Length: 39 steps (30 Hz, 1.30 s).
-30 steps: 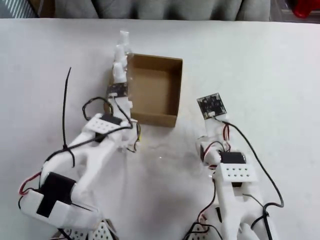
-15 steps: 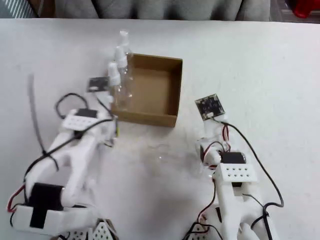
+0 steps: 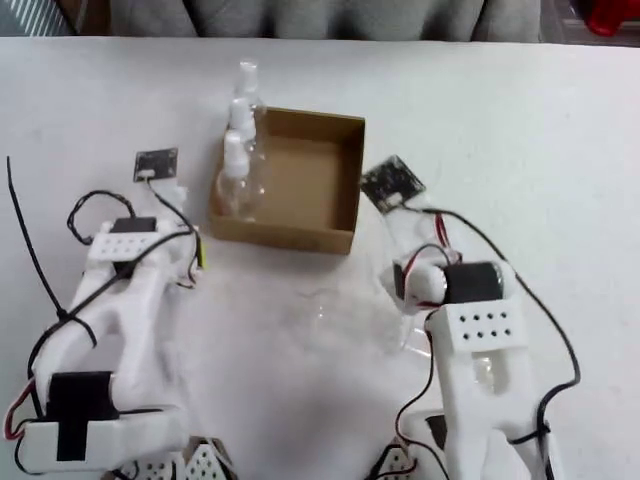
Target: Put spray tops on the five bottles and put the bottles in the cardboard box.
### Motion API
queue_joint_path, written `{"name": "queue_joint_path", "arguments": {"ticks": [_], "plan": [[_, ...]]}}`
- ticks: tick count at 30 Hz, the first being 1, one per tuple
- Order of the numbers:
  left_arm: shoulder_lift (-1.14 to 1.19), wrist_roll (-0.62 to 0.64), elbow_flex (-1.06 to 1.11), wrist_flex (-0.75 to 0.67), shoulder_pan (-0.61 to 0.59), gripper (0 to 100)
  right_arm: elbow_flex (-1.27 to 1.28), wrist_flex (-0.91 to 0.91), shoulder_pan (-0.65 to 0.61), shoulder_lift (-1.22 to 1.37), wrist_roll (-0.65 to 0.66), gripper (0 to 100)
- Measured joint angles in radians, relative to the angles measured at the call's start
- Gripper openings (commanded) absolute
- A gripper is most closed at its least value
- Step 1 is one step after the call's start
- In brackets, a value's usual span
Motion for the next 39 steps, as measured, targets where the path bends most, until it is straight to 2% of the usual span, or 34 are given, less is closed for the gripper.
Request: {"name": "queue_joint_path", "arguments": {"ticks": [3,7,13,17,23,30,39], "plan": [[0.0,0.002,0.0,-0.014,-0.026,2,-0.112,0.152,-0.075,0.0,0.048,7.0],[0.0,0.0,0.0,-0.031,-0.055,2,-0.15,0.278,-0.204,0.0,0.081,19.7],[0.02,0.003,-0.031,-0.037,-0.13,2,-0.104,0.281,-0.374,0.0,0.089,33.0],[0.123,0.0,-0.12,-0.015,-0.138,2,-0.021,0.249,-0.476,0.0,0.173,37.5],[0.183,0.003,-0.198,0.035,-0.153,2,0.1,0.129,-0.52,0.0,0.292,37.8],[0.183,0.0,-0.204,0.035,-0.153,2,0.226,-0.049,-0.522,0.015,0.325,37.2],[0.183,0.0,-0.204,0.035,-0.153,2,0.233,-0.278,-0.522,0.305,0.333,28.9]]}}
